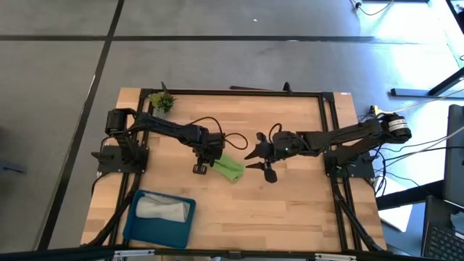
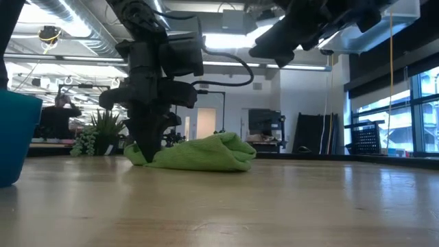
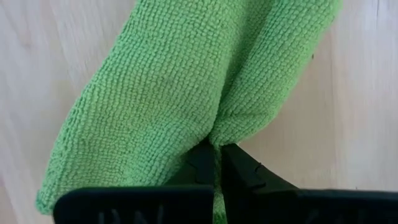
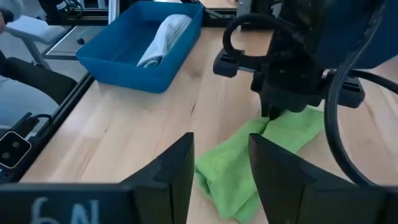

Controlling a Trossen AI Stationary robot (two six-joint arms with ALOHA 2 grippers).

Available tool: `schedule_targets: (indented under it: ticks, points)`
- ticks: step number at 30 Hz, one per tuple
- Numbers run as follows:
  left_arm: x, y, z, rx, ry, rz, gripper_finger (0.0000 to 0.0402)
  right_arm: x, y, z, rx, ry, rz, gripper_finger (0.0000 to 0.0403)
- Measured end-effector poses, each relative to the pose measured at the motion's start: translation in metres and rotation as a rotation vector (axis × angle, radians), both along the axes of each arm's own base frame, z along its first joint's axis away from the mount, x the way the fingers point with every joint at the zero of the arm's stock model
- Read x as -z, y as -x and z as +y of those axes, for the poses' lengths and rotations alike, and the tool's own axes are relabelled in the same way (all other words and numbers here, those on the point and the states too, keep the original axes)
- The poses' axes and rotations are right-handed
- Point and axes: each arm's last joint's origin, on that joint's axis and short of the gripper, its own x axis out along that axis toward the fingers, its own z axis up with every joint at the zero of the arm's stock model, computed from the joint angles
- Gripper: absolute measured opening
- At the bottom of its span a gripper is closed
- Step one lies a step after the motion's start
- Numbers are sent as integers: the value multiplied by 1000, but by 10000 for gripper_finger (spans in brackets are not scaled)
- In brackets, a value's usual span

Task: Fold microfiber towels
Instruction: Fold the green microfiber cloth

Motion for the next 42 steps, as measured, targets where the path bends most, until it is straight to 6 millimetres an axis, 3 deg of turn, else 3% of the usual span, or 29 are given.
schedule_targets:
  ticks: [38, 42]
  points:
    - [0, -1, -2, -36, 25, -3, 0, 0, 0, 0, 13, -22, 6, 151]
    - [-2, 2, 2, -57, 57, 4, 17, 0, 0, 0, 12, -21, 6, 152]
